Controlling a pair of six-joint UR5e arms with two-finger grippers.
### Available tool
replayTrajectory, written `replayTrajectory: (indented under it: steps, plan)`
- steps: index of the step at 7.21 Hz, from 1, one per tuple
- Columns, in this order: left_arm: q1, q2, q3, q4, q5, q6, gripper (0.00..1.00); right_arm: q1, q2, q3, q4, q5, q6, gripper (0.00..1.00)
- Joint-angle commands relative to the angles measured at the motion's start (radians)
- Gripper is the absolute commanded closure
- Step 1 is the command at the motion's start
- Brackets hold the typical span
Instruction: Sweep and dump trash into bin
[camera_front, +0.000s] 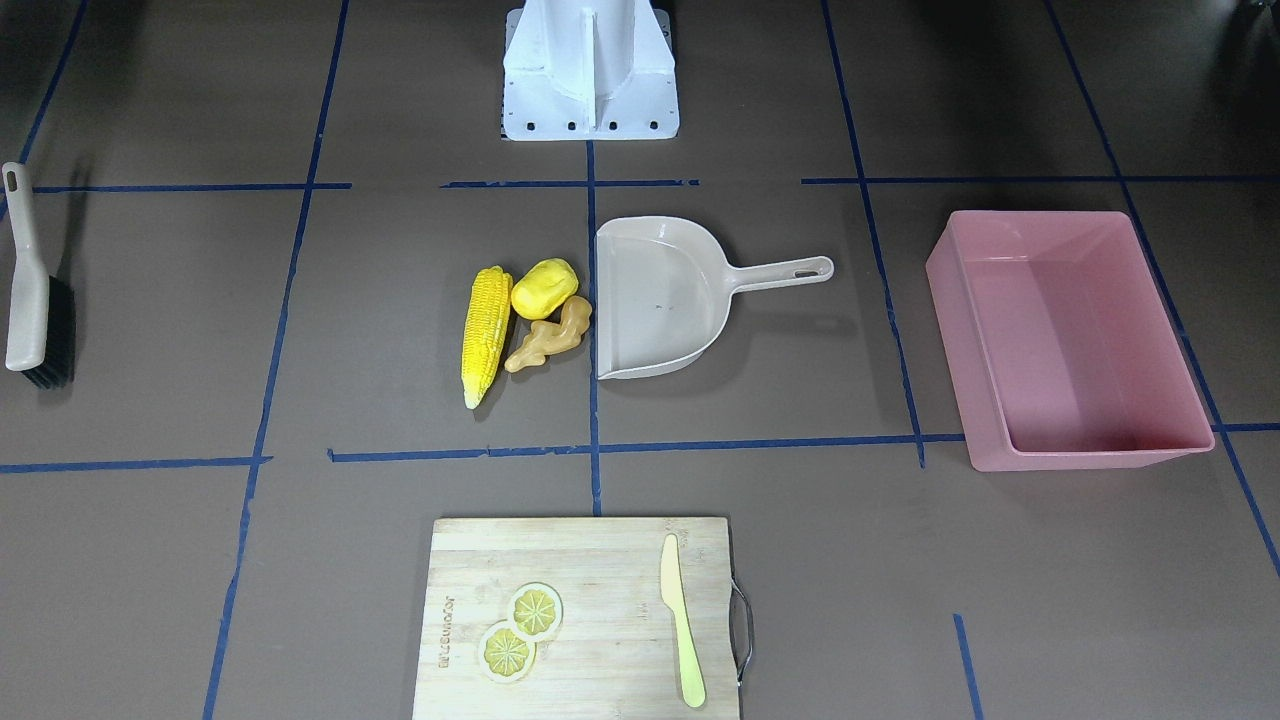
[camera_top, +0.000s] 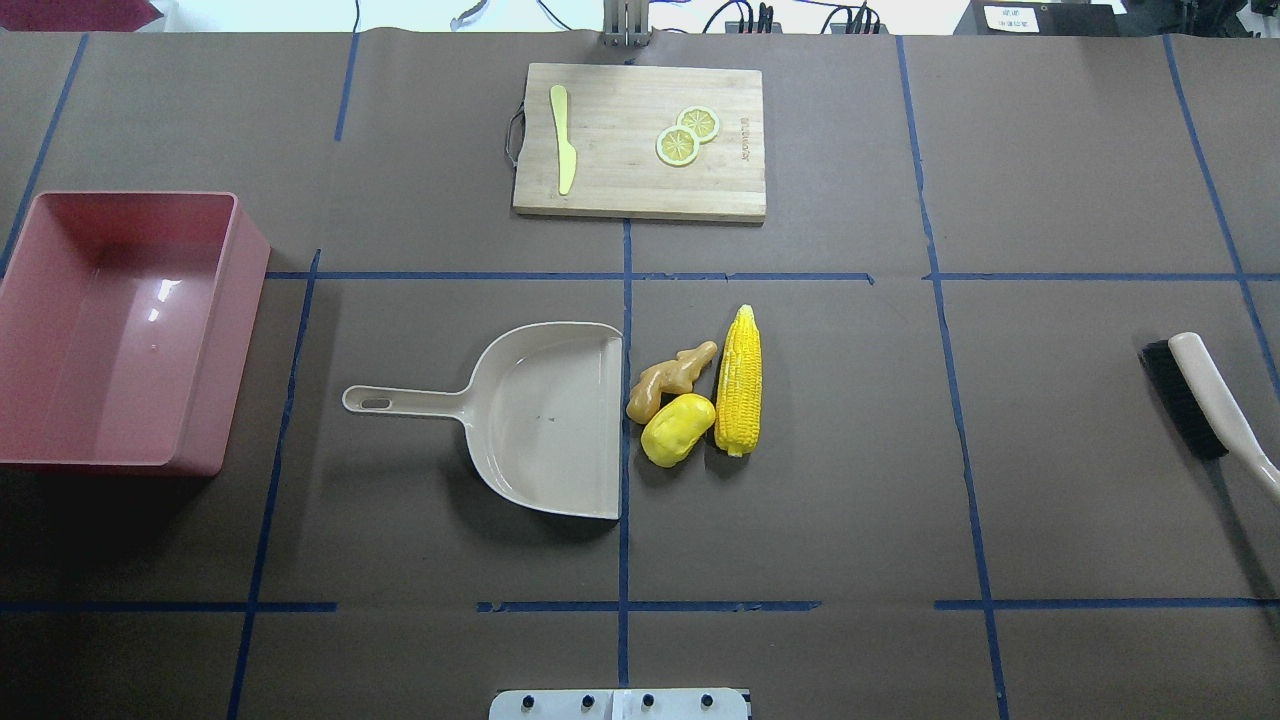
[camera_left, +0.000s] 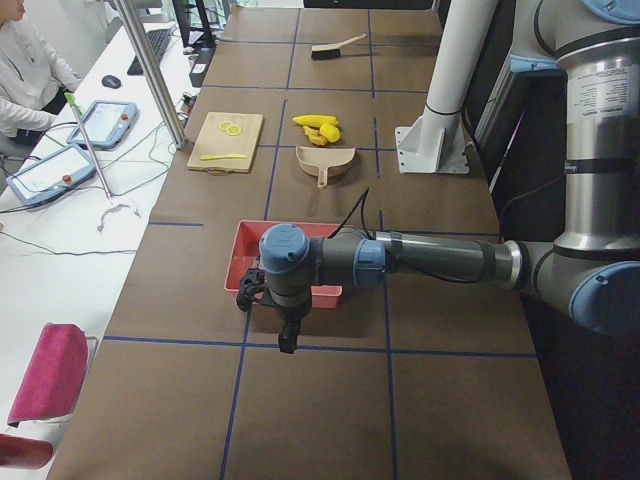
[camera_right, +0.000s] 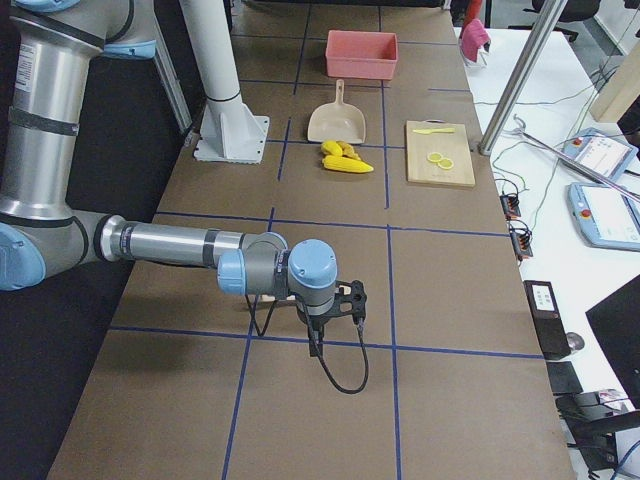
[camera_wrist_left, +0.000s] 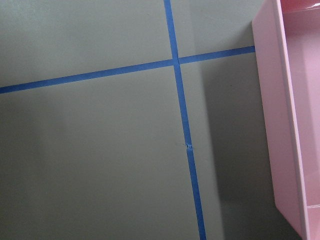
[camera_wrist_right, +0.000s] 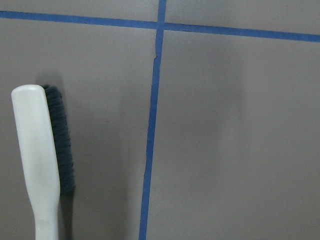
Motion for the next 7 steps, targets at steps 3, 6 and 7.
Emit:
replayTrajectory:
  steps: [3,6,7]
  plan:
    - [0.026,0.0,0.0,0.002,0.006,0.001,0.0,-0.002,0.001,0.0,-0.002,0.001,0.0,0.0]
    - [0.028,-0.023,0.01,-0.024,0.006,-0.007,0.0,-0.003,0.004,0.0,0.0,0.003,0.0,0.0]
    - [0.026,-0.035,0.01,-0.053,0.012,-0.016,0.0,-0.003,0.004,0.002,0.0,0.003,0.0,0.0]
